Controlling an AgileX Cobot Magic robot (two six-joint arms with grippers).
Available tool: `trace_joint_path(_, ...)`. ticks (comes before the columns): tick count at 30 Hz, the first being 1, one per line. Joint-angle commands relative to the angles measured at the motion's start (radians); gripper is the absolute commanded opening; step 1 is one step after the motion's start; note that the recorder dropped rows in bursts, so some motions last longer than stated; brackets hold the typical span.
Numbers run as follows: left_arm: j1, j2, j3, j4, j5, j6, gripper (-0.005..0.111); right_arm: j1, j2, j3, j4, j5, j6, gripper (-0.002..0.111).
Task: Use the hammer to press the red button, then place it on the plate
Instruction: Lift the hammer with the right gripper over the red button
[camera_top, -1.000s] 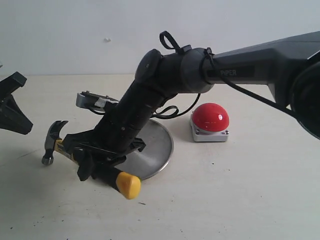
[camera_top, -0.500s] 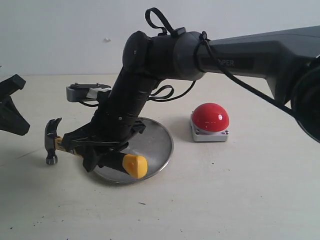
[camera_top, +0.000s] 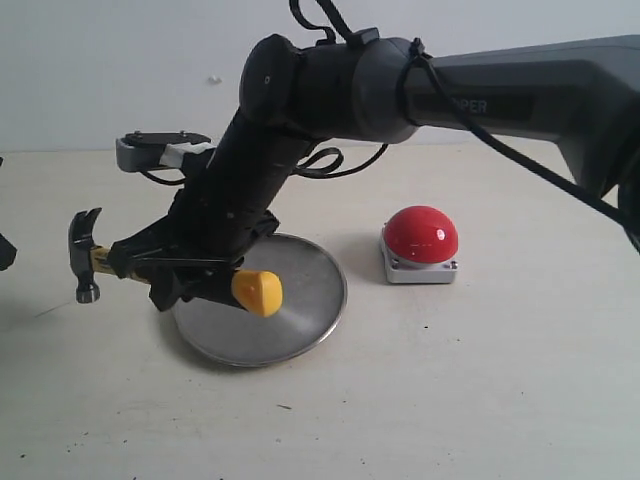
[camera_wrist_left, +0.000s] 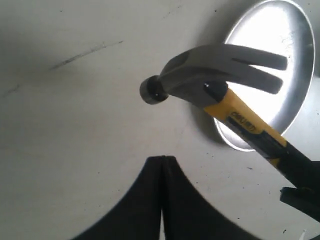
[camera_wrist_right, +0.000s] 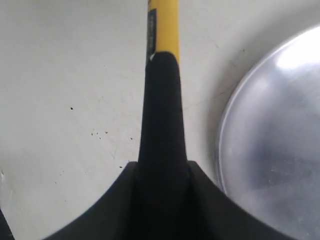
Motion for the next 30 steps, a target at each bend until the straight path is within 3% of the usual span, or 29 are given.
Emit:
trace_joint_path(1,0.003,-0.009,-0.006,-0.001,0.009,0.007,0.000,0.000,-0.088,-0.015,0.004,-0.092,-0.027,0.000)
trace_joint_path(9,0.003,-0.022,-0.002,-0.002,-0.032,0.026,0.000,0.000,-0.228,-0.001,-0.230,-0.125,0.100,0.000)
trace_joint_path(14,0.011,-0.096,0.054,-0.034,-0.131,0.032,0.000,0.000,-0.341,0.126,-0.336,-0.223,0.191,0.000)
trace_joint_path(18,0.011,-0.182,0.139,-0.036,-0.221,0.052,0.000,-0.002,-0.454,0.286,-0.363,-0.330,0.239,0.000)
trace_joint_path(30,0.011,-0.340,0.454,-0.106,-0.425,0.154,0.000,-0.036,-0.713,0.694,-0.684,-0.524,0.593,0.000)
